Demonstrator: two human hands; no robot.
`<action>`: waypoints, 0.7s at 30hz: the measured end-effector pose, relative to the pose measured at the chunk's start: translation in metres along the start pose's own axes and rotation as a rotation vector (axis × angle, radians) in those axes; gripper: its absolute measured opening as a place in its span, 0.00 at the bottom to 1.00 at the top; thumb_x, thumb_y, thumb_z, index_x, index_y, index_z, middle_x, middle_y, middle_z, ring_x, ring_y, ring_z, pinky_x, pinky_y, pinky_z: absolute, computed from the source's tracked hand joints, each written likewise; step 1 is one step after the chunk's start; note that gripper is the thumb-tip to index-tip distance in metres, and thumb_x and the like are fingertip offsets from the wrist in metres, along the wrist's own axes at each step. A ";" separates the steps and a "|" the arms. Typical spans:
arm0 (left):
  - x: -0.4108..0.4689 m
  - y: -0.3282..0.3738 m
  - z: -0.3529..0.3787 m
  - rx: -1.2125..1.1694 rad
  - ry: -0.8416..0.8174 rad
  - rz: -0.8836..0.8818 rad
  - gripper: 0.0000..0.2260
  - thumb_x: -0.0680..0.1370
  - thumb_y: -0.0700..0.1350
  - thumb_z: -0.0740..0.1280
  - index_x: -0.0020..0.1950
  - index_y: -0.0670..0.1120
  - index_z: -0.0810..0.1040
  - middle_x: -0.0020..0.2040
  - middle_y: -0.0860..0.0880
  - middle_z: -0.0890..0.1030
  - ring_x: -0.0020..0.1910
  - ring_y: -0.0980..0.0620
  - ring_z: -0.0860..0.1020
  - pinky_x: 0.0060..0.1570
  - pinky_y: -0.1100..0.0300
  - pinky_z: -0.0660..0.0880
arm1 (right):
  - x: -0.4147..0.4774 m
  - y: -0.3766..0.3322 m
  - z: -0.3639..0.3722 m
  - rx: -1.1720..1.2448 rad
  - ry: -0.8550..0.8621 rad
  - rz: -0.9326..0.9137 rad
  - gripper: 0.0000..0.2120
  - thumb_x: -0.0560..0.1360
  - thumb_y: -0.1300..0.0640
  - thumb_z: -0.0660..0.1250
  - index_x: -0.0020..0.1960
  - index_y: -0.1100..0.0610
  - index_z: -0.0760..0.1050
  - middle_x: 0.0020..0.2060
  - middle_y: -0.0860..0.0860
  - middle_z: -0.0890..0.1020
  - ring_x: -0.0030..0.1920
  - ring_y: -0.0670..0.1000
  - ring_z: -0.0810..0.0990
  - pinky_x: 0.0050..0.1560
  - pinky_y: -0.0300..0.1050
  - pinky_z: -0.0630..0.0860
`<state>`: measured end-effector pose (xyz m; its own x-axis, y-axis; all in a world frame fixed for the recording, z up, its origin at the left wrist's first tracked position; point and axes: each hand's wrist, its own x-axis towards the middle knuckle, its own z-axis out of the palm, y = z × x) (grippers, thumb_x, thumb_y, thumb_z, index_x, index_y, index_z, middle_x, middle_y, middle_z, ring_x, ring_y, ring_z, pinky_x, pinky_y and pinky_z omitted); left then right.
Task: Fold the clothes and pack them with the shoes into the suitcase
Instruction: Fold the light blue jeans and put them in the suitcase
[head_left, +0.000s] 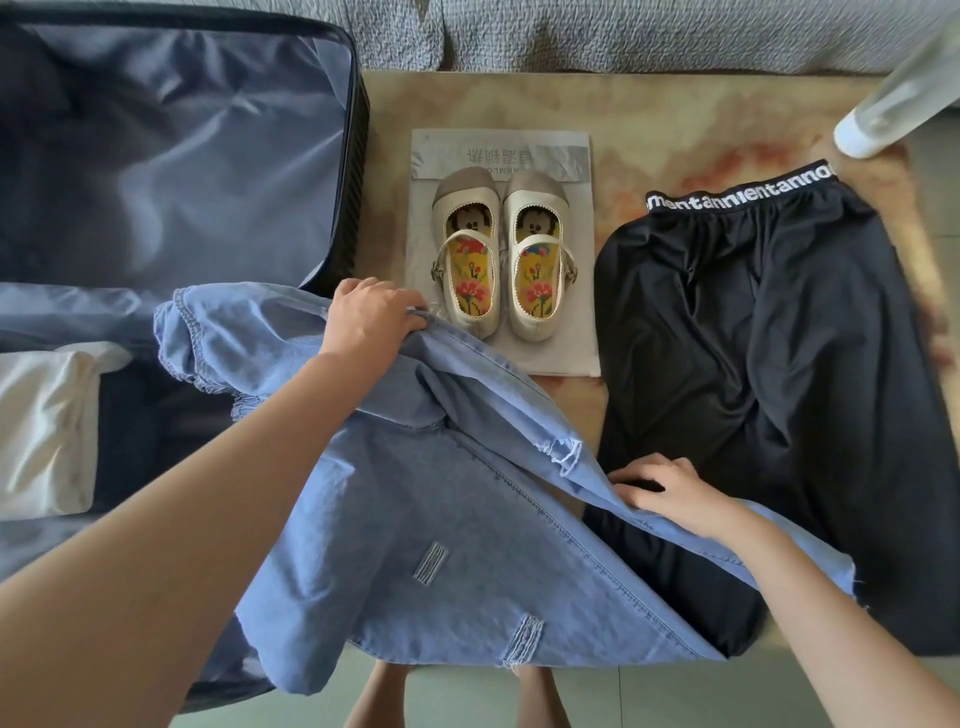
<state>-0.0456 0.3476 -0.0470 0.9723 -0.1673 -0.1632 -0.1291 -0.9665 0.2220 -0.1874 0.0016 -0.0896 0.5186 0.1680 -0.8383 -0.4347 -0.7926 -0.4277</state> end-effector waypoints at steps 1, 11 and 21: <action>0.000 0.001 -0.001 -0.028 0.022 0.005 0.11 0.78 0.49 0.66 0.57 0.45 0.79 0.48 0.45 0.83 0.53 0.43 0.76 0.60 0.53 0.62 | -0.001 -0.001 0.001 0.043 0.017 -0.015 0.06 0.77 0.49 0.66 0.53 0.45 0.78 0.56 0.43 0.73 0.61 0.46 0.61 0.63 0.43 0.60; -0.003 -0.003 0.003 -0.032 0.075 0.003 0.10 0.77 0.50 0.68 0.49 0.44 0.79 0.45 0.46 0.83 0.49 0.43 0.77 0.60 0.53 0.63 | -0.008 0.004 -0.005 0.182 0.048 -0.043 0.07 0.75 0.56 0.70 0.52 0.48 0.80 0.46 0.46 0.83 0.49 0.44 0.80 0.50 0.35 0.74; -0.004 -0.002 -0.001 -0.013 0.107 -0.019 0.10 0.75 0.51 0.69 0.49 0.45 0.81 0.46 0.45 0.83 0.50 0.43 0.76 0.60 0.53 0.63 | -0.013 0.022 0.010 0.209 0.133 -0.004 0.17 0.71 0.55 0.73 0.59 0.47 0.76 0.52 0.46 0.79 0.54 0.44 0.77 0.56 0.41 0.74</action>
<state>-0.0491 0.3507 -0.0462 0.9898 -0.1269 -0.0644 -0.1088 -0.9665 0.2325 -0.2113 -0.0120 -0.0921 0.6068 0.0809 -0.7907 -0.5682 -0.6515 -0.5027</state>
